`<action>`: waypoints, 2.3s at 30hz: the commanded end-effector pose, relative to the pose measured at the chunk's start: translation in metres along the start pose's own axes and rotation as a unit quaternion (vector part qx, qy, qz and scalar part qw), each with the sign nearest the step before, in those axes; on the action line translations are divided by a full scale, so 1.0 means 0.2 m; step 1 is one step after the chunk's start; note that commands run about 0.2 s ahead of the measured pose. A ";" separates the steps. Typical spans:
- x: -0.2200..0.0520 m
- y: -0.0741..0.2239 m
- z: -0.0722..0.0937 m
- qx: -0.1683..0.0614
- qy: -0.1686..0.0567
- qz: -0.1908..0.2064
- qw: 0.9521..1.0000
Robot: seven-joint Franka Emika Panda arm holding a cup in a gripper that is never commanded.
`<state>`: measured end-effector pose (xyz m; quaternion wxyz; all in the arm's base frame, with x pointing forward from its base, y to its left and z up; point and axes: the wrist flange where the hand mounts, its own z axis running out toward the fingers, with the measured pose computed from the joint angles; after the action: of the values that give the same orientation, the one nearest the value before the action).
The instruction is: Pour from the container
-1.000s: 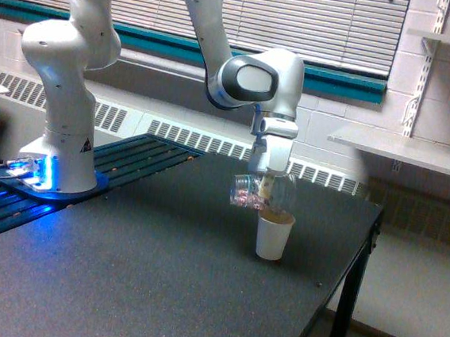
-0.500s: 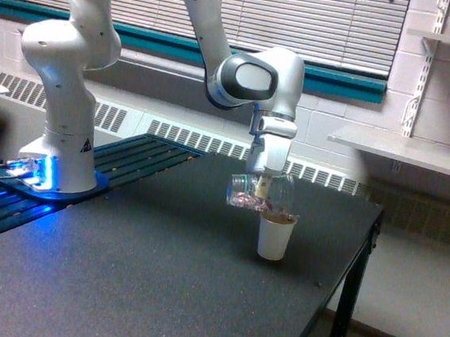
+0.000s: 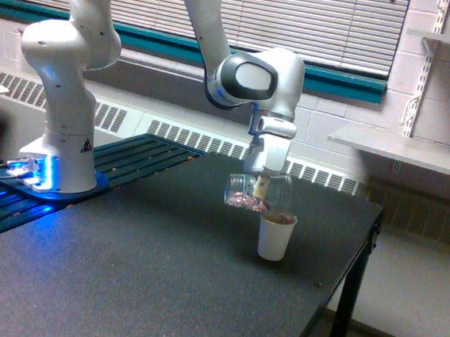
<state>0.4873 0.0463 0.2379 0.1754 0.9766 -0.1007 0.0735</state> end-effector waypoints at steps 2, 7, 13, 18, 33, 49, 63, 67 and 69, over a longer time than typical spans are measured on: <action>-0.01 -0.01 -0.01 -0.005 0.001 -0.017 1.000; -0.02 -0.03 -0.01 -0.006 0.001 -0.022 1.000; -0.02 -0.02 0.00 -0.007 -0.001 -0.022 1.000; -0.02 -0.01 -0.01 -0.014 -0.003 -0.025 1.000; 0.02 0.04 -0.08 -0.017 0.008 -0.026 0.999; 0.03 0.04 -0.08 -0.036 -0.004 -0.053 0.998; 0.08 0.01 -0.10 -0.052 -0.009 -0.076 0.996; 0.08 -0.01 -0.09 -0.056 -0.014 -0.084 0.995; 0.07 -0.01 -0.08 -0.059 -0.016 -0.089 0.994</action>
<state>0.4999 0.0452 0.2587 0.2283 0.9714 -0.0476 0.0452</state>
